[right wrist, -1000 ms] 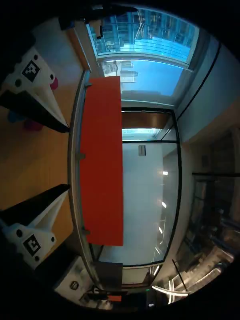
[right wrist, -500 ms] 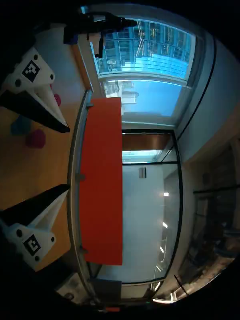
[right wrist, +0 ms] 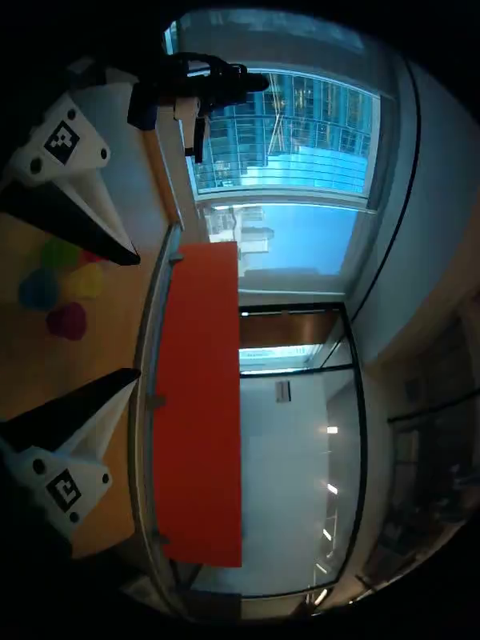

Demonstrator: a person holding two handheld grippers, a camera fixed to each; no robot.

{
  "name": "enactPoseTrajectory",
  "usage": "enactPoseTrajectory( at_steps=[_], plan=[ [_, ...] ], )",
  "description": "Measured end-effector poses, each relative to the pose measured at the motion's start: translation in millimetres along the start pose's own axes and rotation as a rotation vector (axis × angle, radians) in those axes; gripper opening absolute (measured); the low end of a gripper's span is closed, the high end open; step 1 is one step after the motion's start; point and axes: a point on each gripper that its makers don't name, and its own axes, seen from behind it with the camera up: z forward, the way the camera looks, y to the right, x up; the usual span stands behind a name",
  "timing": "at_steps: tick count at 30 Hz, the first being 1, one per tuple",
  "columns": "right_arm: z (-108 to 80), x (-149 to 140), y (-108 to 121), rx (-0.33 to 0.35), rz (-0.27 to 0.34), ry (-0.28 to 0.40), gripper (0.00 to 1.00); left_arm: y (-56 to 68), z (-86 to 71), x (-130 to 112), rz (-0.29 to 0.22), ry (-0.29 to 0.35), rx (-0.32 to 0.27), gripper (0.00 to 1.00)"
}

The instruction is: Pour water

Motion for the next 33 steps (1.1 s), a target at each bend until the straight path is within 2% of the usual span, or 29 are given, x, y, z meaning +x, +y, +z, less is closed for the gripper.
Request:
enactPoseTrajectory(
  at_steps=[6, 17, 23, 33],
  plan=[
    [0.3, -5.7, -3.8, 0.024, -0.022, -0.029, 0.99, 10.8, 1.0, -2.0, 0.007, -0.021, -0.053, 0.98],
    [-1.0, -27.5, -17.4, 0.087, -0.070, -0.132, 0.99, 28.9, 2.9, -18.7, 0.057, -0.106, -0.147, 0.98],
    [-5.2, -34.2, -23.3, 0.120, -0.099, -0.174, 1.00, 37.2, 6.3, -34.4, 0.092, -0.160, -0.176, 0.98],
    [-8.7, -40.2, -28.0, 0.163, -0.103, -0.218, 1.00, 53.2, 12.1, -50.5, 0.117, -0.216, -0.240, 0.98]
  ],
)
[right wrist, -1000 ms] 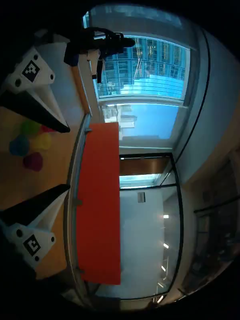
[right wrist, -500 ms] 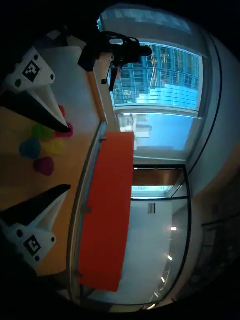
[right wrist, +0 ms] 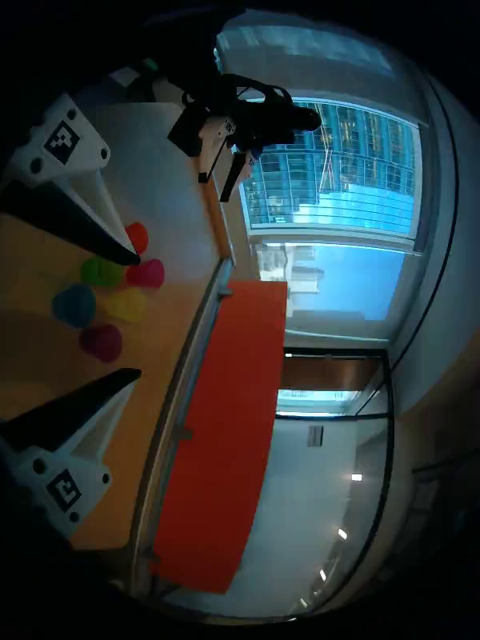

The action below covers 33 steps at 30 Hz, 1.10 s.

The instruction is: Pour water

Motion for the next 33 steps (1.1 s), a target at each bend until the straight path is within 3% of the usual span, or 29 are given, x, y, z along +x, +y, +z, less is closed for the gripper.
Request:
enactPoseTrajectory(
  at_steps=[14, 33],
  plan=[
    [7.6, -17.6, -2.4, 0.017, -0.023, -0.051, 1.00, 5.3, 15.5, -18.6, 0.017, -0.051, -0.025, 0.98],
    [31.4, -69.6, -2.3, 0.025, -0.032, -0.147, 1.00, 8.2, 33.4, -53.7, 0.005, -0.101, -0.053, 0.98]
  ],
)
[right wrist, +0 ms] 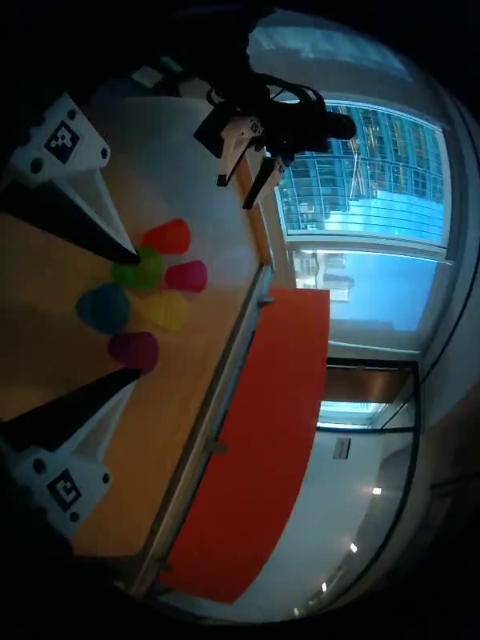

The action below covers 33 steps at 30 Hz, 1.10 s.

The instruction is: Pour water

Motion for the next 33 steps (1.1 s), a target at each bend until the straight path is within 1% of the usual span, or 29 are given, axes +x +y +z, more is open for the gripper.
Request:
enactPoseTrajectory(
  at_steps=[3, 9, 18, 33],
  plan=[
    [5.2, -7.5, -0.3, 0.003, -0.003, -0.014, 1.00, 2.3, 3.6, -5.6, -0.004, -0.010, -0.011, 0.98],
    [15.2, -21.8, -1.7, 0.011, -0.008, -0.043, 1.00, 2.3, 8.8, -15.1, -0.004, -0.026, -0.020, 0.98],
    [30.2, -37.2, -2.9, 0.017, -0.016, -0.070, 1.00, 2.9, 14.3, -22.9, -0.003, -0.043, -0.030, 0.98],
    [57.2, -67.2, -4.8, 0.032, -0.011, -0.112, 1.00, 9.8, 27.0, -34.7, -0.003, -0.065, -0.051, 0.98]
  ],
)
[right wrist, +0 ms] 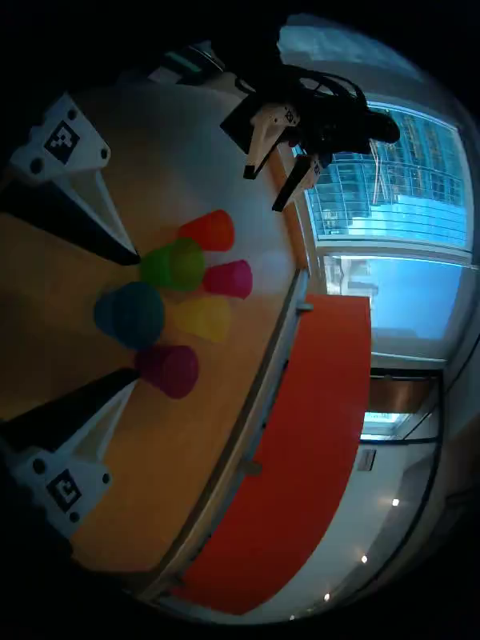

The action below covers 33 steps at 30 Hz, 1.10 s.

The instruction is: Pour water

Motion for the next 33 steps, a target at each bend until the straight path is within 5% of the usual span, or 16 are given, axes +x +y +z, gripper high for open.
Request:
enactPoseTrajectory(
  at_steps=[33],
  plan=[
    [59.1, -41.9, -4.0, 0.021, -0.017, -0.089, 1.00, -0.3, 17.9, -17.2, -0.016, -0.026, -0.019, 0.98]
  ],
)
